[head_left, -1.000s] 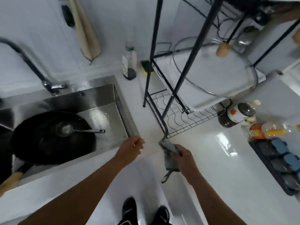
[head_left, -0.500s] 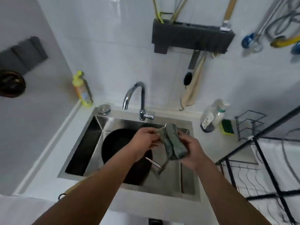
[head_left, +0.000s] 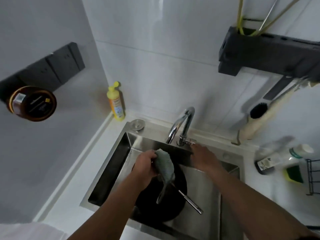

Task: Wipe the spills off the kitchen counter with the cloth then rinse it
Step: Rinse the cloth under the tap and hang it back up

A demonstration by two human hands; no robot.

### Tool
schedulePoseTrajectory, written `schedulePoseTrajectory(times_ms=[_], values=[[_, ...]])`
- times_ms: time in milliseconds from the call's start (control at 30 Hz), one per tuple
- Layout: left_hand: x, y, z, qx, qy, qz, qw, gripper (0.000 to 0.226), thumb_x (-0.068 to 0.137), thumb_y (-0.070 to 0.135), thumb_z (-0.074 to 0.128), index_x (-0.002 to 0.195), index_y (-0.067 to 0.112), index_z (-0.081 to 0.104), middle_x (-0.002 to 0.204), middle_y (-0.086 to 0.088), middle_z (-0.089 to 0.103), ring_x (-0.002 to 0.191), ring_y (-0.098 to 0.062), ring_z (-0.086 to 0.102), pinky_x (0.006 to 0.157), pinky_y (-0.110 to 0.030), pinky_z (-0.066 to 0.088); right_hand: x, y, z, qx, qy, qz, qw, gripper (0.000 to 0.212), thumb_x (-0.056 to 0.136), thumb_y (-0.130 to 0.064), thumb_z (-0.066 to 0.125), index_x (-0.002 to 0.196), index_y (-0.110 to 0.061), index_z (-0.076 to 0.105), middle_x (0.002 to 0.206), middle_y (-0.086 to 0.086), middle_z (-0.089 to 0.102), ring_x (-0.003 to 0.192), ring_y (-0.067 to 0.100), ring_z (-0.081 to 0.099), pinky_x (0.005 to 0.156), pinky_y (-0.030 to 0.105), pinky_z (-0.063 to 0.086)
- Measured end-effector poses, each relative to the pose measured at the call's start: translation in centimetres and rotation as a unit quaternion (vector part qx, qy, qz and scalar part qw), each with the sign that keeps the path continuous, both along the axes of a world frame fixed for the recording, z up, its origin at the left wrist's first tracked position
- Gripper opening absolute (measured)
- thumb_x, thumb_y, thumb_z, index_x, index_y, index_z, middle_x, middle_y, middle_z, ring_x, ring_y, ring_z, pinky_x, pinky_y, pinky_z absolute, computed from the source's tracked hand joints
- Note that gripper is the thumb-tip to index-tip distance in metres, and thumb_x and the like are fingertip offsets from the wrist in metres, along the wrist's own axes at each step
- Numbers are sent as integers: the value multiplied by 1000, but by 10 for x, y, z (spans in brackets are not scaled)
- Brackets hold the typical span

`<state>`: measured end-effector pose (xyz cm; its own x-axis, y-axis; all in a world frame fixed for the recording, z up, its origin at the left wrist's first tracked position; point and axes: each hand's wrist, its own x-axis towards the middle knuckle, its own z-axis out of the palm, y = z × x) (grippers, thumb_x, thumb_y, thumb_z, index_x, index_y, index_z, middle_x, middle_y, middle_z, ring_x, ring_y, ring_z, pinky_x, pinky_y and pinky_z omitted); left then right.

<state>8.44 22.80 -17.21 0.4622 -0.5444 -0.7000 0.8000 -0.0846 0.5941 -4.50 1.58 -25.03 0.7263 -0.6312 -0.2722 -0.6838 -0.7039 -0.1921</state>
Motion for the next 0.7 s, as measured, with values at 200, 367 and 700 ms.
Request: schedulePoseTrajectory(times_ms=[200,367,700], values=[[37,-12,-33,-4,6,-68,998,29,90,15,55,97,-3,76,96,-25,73,84,-35,72,71,-40,60,1,-8,-21,-193,132,9,972,51,87,-34,51,137,-26,50,137,-5,57,115,27,54,88,37,44],[46,-17,-50,-42,-50,-143,988,30,65,-6,66,93,2,58,96,-30,59,89,-41,61,85,-55,51,50,58,-19,412,-242,-304,824,64,74,-71,55,108,-19,74,108,6,73,111,34,65,86,36,51],[40,2,-80,-20,-30,-74,997,31,82,-10,69,112,-3,68,109,-30,72,95,-45,71,75,-49,61,32,75,-14,776,-291,-332,452,43,95,-13,55,134,6,50,144,32,44,136,49,40,115,62,27]])
